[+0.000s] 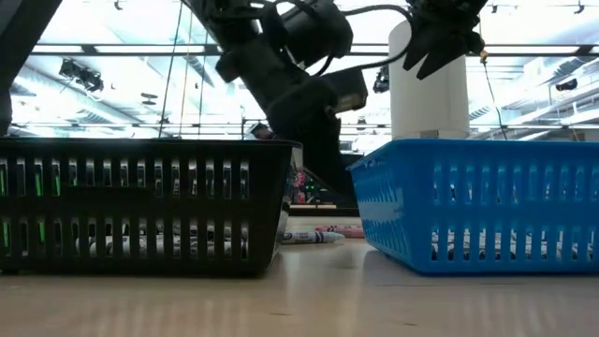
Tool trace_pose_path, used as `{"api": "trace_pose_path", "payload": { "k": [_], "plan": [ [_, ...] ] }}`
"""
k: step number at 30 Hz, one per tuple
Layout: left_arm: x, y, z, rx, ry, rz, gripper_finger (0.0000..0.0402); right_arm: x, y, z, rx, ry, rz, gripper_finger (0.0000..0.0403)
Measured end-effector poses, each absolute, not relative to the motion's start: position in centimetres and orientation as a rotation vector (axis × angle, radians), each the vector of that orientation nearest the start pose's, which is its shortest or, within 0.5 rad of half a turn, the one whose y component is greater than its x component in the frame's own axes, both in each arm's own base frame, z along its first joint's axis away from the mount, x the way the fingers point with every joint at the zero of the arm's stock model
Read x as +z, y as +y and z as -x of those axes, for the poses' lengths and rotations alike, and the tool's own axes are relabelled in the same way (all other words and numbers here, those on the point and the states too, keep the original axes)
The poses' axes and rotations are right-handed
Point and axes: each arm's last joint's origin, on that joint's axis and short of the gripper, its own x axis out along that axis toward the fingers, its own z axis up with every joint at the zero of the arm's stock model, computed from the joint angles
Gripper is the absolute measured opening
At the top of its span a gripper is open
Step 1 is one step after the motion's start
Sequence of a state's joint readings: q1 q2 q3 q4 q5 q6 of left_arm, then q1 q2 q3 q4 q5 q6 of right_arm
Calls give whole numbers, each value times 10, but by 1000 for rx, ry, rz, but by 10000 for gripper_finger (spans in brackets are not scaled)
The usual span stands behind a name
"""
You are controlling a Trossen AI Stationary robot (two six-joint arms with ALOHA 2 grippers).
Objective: Sort crayons
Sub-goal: Put the pink crayon into the green basket
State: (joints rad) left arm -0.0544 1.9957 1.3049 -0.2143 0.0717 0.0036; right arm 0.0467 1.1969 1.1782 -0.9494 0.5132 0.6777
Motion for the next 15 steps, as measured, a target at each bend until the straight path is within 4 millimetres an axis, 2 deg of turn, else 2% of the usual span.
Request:
{"api": "trace_pose_path", "payload": {
  "k": [15],
  "plan": [
    [143,-20,-411,-88,786,7,172,330,-4,-225,-713,712,-359,224]
  ]
}}
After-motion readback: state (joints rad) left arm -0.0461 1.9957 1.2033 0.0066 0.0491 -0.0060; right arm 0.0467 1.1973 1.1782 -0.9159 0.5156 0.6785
